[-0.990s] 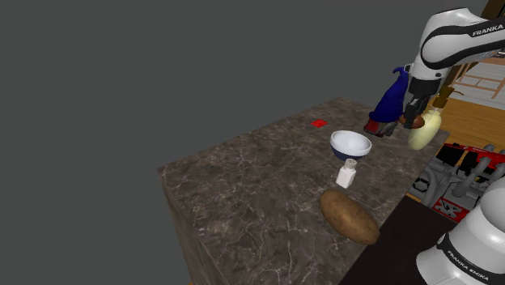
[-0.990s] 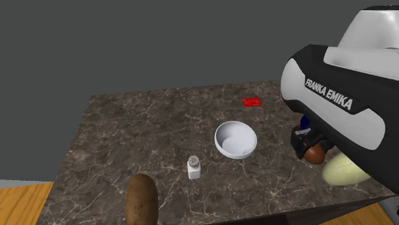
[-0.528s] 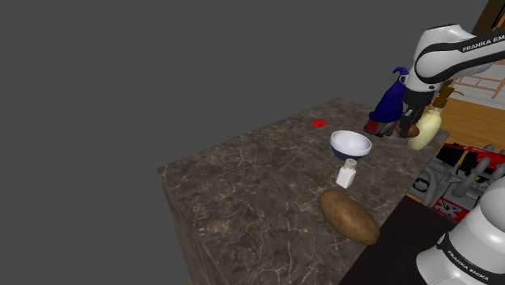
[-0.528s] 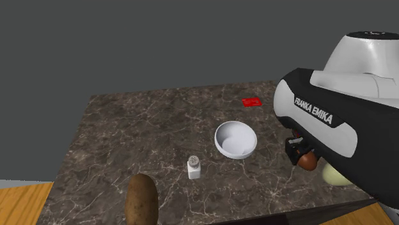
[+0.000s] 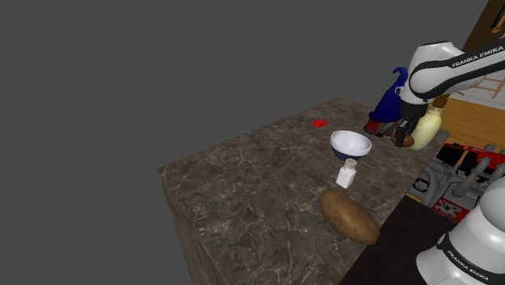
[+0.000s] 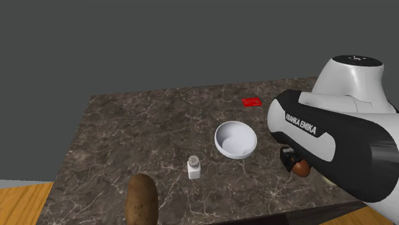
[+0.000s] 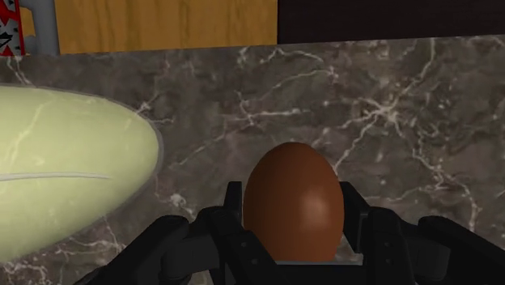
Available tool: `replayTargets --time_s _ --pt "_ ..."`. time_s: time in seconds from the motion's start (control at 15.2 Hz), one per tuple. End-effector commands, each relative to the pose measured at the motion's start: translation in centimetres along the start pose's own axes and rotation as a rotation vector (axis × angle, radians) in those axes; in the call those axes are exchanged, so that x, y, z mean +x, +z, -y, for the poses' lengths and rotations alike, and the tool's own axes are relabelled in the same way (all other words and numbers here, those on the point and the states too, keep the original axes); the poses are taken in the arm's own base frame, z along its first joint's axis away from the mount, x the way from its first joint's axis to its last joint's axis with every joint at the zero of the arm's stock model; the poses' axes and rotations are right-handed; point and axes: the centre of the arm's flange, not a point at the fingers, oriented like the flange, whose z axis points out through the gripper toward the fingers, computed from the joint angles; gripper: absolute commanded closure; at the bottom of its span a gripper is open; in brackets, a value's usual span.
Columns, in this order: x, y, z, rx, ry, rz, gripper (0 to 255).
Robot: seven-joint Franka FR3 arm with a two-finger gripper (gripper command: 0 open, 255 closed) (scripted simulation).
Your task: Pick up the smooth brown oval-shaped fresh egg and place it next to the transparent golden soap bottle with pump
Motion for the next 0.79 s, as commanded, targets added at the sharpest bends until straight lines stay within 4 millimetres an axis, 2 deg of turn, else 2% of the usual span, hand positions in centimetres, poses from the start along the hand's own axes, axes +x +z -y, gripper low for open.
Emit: replayTargets --time_s 0.0,0.33,0.73 --pt "0.2 1.0 0.1 0.000 0.000 -0.001 255" --pt "0.6 3.9 0.3 0.000 0.000 -0.001 255" --pt "0.6 3.9 0.3 0.000 0.000 -0.001 255"
